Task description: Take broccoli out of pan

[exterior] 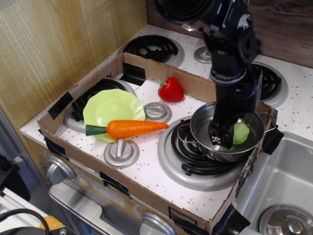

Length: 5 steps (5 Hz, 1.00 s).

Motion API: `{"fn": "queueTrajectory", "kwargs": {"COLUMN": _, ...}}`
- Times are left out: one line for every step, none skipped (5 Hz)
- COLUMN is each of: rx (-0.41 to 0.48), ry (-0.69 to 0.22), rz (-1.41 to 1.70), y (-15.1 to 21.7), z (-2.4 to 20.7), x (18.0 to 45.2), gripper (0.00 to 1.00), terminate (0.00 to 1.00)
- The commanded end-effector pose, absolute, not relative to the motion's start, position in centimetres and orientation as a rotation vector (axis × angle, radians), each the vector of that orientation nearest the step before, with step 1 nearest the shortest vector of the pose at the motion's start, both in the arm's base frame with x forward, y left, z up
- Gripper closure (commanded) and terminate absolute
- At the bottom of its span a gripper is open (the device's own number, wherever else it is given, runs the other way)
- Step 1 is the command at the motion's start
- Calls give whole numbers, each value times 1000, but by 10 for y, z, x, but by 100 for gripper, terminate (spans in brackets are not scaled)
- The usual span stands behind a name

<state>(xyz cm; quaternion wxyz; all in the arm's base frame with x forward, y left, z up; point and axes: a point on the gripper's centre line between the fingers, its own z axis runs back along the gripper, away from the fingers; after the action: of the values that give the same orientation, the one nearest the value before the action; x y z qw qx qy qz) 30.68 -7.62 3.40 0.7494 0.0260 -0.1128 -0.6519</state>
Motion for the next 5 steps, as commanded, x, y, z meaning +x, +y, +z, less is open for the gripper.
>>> {"fn": "queueTrajectory", "kwargs": {"rx": 61, "ry": -284, "rz": -1367, "y": -77, "z": 31, "x": 305, "gripper": 0, "terminate": 0}}
{"fn": "queueTrajectory", "kwargs": {"rx": 19, "ry": -288, "rz": -1363, "y": -74, "z": 27, "x": 305, "gripper": 100, "terminate": 0}}
{"fn": "queueTrajectory", "kwargs": {"rx": 10, "ry": -287, "rz": -1367, "y": -72, "z": 33, "x": 308, "gripper": 100, "terminate": 0}}
{"fn": "queueTrajectory", "kwargs": {"rx": 36, "ry": -276, "rz": -1354, "y": -71, "z": 51, "x": 313, "gripper": 100, "terminate": 0}}
{"fn": "queueTrajectory", "kwargs": {"rx": 51, "ry": -268, "rz": -1347, "y": -66, "z": 69, "x": 316, "gripper": 100, "terminate": 0}}
